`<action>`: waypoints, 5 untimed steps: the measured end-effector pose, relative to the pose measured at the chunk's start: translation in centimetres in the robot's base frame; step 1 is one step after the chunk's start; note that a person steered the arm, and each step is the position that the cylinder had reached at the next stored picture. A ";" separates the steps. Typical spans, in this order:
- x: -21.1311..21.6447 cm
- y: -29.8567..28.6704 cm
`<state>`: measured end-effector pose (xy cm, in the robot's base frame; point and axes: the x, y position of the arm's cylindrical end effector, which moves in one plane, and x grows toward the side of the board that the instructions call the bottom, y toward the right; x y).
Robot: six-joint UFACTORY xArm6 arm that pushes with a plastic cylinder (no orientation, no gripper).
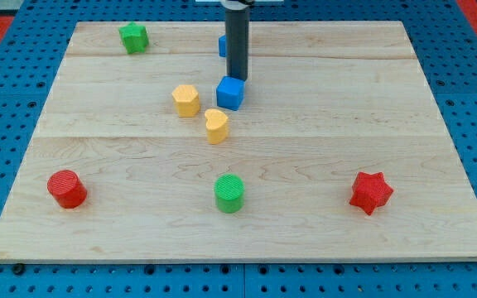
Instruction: Push the green circle to the bottom right of the yellow heart
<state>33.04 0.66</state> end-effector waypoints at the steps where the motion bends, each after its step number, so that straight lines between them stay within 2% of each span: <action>1: 2.1 10.2; 2: 11.5 9.2; 3: 21.3 5.8; 4: 25.9 0.7; 5: 22.8 -0.6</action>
<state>55.79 0.03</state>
